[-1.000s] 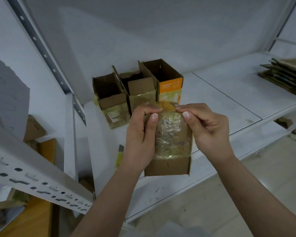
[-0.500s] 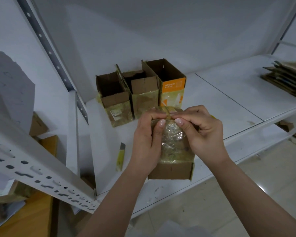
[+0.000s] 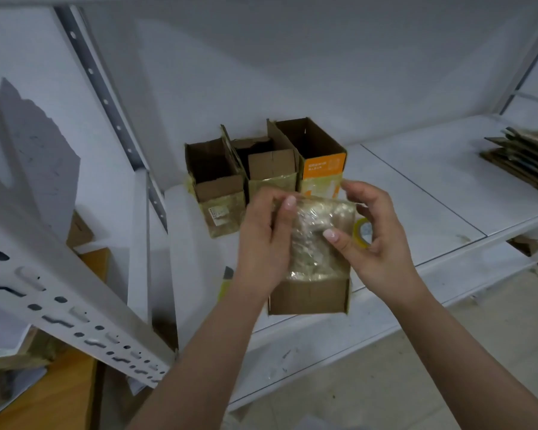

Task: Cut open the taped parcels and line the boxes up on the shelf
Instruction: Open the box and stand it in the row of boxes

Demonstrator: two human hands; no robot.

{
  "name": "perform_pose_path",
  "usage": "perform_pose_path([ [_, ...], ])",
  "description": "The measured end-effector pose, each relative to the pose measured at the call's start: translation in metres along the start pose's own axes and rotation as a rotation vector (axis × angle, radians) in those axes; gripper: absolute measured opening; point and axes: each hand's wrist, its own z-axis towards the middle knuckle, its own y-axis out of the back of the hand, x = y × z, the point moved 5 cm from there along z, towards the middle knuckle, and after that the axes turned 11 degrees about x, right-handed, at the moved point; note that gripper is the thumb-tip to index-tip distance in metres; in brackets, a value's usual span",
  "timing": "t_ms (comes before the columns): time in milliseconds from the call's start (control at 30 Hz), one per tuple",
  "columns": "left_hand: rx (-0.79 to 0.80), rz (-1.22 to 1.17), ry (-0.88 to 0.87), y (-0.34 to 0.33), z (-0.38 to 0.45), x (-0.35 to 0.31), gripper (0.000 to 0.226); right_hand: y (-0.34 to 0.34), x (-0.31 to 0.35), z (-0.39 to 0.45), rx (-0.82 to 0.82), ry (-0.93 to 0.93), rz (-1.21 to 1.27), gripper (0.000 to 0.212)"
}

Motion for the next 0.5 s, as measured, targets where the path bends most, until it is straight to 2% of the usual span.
perform_pose_path([
  [33,-0.026,-0.021,0.048,0.007,0.006,0.003,0.022,0.001,-0.003,-0.001,0.023,-0.021,-0.027,0.078],
  [100,-0.071,-0.073,0.128,0.022,0.02,0.005,0.019,-0.002,-0.008,-0.005,0.078,-0.029,-0.036,0.09],
  [200,-0.134,-0.181,0.236,0.036,0.04,0.006,0.02,-0.009,-0.013,-0.008,0.194,-0.036,-0.054,0.099],
  [267,-0.16,-0.322,0.337,0.043,0.051,0.007,0.021,-0.014,-0.016,-0.007,0.229,-0.051,-0.174,0.099],
  [333,-0.129,-0.425,0.46,0.044,0.058,0.01,0.019,-0.014,-0.019,-0.005,0.154,-0.063,-0.302,0.08],
  [400,-0.08,-0.464,0.544,0.041,0.06,0.013,0.017,-0.007,-0.014,-0.004,-0.042,0.015,-0.464,0.04],
  [433,-0.075,-0.494,0.567,0.038,0.059,0.015,0.029,-0.003,-0.009,-0.004,-0.126,0.043,-0.535,0.029],
  [500,-0.107,-0.581,0.577,0.036,0.054,0.019,0.049,0.006,-0.002,-0.003,-0.217,-0.007,-0.553,0.022],
])
